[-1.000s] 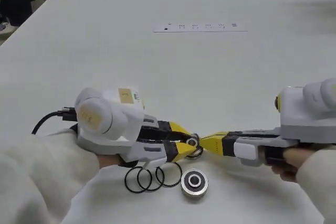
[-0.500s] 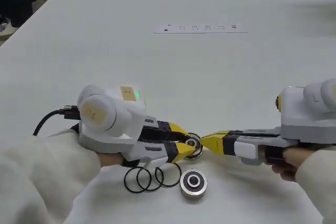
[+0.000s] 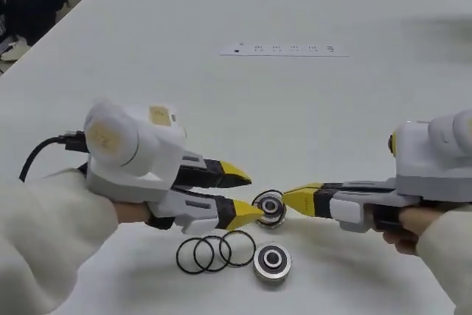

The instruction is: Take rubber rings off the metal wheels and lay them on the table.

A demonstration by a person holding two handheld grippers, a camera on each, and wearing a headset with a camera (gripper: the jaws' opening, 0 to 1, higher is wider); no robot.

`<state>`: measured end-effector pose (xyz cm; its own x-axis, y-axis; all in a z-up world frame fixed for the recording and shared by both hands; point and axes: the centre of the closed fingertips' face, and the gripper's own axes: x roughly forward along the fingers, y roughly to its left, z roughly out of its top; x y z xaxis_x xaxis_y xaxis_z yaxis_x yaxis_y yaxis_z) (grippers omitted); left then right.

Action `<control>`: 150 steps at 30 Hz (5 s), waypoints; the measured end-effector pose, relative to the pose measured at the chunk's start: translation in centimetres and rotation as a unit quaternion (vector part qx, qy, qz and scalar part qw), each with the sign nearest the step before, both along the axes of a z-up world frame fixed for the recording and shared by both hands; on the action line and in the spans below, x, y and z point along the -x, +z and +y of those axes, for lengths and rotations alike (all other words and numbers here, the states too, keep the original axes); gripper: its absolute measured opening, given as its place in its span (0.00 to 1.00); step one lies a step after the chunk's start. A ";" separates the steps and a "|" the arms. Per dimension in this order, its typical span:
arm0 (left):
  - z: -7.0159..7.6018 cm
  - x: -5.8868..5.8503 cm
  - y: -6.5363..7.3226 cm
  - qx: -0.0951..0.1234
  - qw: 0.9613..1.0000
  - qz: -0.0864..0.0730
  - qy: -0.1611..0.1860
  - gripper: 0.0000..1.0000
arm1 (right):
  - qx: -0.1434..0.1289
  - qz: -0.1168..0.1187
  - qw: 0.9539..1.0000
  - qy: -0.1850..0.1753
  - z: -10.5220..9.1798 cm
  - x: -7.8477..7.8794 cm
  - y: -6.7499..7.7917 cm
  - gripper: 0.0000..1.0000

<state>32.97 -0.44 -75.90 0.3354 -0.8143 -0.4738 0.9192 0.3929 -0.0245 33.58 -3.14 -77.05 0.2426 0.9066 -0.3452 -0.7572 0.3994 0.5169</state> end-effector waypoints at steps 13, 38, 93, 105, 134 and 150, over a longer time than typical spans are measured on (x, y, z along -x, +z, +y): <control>2.8 1.4 3.8 -0.004 1.000 -0.030 0.001 0.47 | -0.007 -0.016 1.000 -0.012 -0.7 -0.7 2.0 0.00; 8.0 5.7 5.3 -0.034 0.999 -0.040 0.010 0.63 | -0.013 -0.040 0.999 0.015 0.7 0.4 5.0 0.00; 13.6 10.4 4.6 0.007 0.992 -0.014 0.129 0.72 | 0.053 0.013 0.989 0.138 5.6 5.9 -0.3 0.00; 13.5 10.4 4.3 0.007 0.991 -0.011 0.137 0.72 | 0.079 0.010 0.987 0.141 5.3 5.6 -1.5 0.00; 13.2 10.2 4.4 0.010 0.992 -0.014 0.128 0.72 | 0.078 0.000 0.992 0.103 3.8 3.9 -0.2 0.03; 12.9 10.3 4.6 0.017 0.992 -0.016 0.125 0.74 | 0.058 -0.034 0.993 0.095 3.1 4.2 3.4 0.09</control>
<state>22.67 12.47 -71.31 0.5439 -0.7186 -0.4333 0.7935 0.6084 -0.0131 29.42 -0.05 -73.68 0.0980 0.8935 -0.4383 -0.8562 0.3002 0.4206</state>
